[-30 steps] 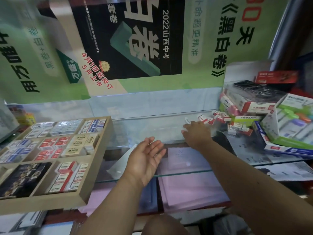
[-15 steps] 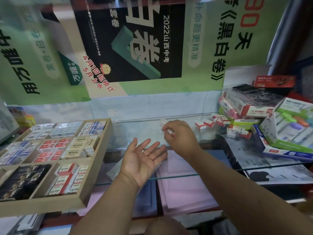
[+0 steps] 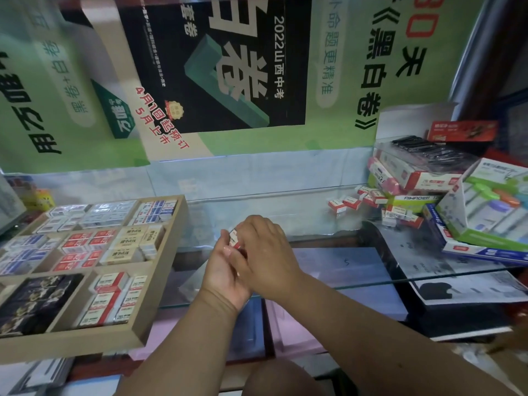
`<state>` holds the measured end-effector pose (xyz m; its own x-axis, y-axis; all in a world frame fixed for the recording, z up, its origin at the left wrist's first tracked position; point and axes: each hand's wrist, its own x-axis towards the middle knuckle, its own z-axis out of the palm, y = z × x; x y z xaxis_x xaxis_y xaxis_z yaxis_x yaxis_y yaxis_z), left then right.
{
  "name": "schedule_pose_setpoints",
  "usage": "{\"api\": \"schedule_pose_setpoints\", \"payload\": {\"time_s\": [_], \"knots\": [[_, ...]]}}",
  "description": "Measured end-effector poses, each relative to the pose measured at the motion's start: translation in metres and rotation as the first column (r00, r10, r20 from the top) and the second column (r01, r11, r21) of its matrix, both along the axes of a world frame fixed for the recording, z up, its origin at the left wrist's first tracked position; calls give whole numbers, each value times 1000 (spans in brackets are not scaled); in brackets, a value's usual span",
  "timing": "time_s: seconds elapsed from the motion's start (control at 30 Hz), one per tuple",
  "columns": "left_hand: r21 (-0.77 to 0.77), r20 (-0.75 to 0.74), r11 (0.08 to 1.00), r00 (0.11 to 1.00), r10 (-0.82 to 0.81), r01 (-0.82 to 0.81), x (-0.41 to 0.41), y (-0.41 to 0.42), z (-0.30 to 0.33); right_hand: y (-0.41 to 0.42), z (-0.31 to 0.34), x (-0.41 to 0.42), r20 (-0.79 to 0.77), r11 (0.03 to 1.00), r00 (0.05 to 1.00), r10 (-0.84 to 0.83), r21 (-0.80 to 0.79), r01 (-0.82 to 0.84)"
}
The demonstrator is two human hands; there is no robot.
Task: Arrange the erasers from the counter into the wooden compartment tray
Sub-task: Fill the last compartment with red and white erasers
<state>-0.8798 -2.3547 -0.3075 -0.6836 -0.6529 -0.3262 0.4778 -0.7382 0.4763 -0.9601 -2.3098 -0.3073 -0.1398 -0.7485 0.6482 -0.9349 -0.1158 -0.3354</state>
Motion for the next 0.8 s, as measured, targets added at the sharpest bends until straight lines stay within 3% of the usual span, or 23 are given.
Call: {"api": "schedule_pose_setpoints", "payload": {"time_s": [0.1,0.17,0.23,0.33,0.4,0.47,0.63,0.7,0.77,0.8], "knots": [[20,-46,1000,999,6,-5,-3,2,3,-2,9,-13,138,995,990,-20,-97,34],[58,-74,998,997,34,-30,-4,0,5,-9,17,-43,210,975,966,-152,-130,182],[69,-52,996,997,61,-57,-3,-1,5,-17,24,-92,221,933,909,-354,14,359],[81,-39,995,997,68,-65,-1,0,3,-13,26,-166,-41,718,804,-594,425,552],[85,-53,995,996,65,-60,-1,0,3,-9,21,-193,-226,530,780,-583,622,576],[79,-69,995,996,61,-56,-1,2,5,-8,15,-198,-296,460,790,-536,683,568],[32,-30,999,999,14,-13,1,5,11,-1,6,-166,-286,611,820,-495,557,563],[12,2,1000,1000,-2,1,1,7,12,6,9,-150,-20,730,894,-447,570,378],[-15,45,1000,999,-13,14,0,11,14,13,19,-127,327,868,889,-319,478,135],[-34,69,999,997,-17,19,-1,13,15,16,26,-114,425,910,874,-236,412,45]]}}
